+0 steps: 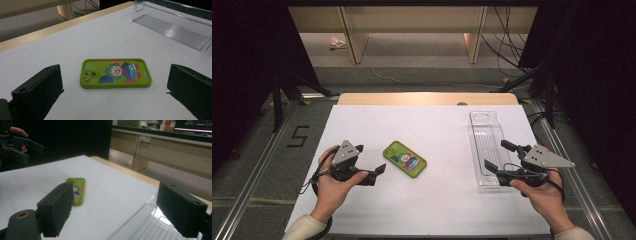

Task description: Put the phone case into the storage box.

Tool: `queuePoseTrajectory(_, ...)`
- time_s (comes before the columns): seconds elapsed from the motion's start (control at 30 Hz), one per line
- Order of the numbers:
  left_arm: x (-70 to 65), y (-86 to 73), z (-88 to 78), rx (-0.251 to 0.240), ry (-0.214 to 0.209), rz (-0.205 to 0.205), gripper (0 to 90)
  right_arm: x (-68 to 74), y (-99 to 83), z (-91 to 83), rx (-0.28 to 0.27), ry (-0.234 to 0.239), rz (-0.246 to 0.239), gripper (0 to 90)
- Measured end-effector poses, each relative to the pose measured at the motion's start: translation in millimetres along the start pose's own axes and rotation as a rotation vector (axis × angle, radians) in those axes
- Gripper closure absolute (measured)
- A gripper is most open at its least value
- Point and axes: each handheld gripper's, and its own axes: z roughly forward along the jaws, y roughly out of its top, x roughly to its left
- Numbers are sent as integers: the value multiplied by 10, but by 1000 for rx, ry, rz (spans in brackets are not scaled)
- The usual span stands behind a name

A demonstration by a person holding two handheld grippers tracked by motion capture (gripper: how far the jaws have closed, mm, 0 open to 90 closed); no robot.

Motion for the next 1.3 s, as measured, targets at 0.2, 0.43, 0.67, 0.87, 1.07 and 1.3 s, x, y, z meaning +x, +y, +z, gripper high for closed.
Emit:
queuePoseTrajectory(0.2, -2, 1, 3, -3, -8, 0, 0, 12, 4, 2, 2, 0, -5, 157)
queuePoseTrajectory(0.43, -30, 40, 42, -8, 40, -23, 205, 19, 5, 8, 1, -3, -4, 157)
queuePoseTrajectory(0.67, -48, 125, 112, 19, 107, -11, 695, 37, 6, 24, 3, -2, -13, 157)
queuePoseTrajectory(0.87, -91, 214, 263, 78, 112, -4, 897, 45, 7, 30, 5, -5, -14, 157)
queuePoseTrajectory(1.07, -110, 310, 476, 123, 77, -17, 898, 37, 4, 30, 4, -8, -11, 157)
queuePoseTrajectory(1.3, -150, 378, 744, 160, 55, -18, 899, 33, 2, 29, 4, -8, -9, 157)
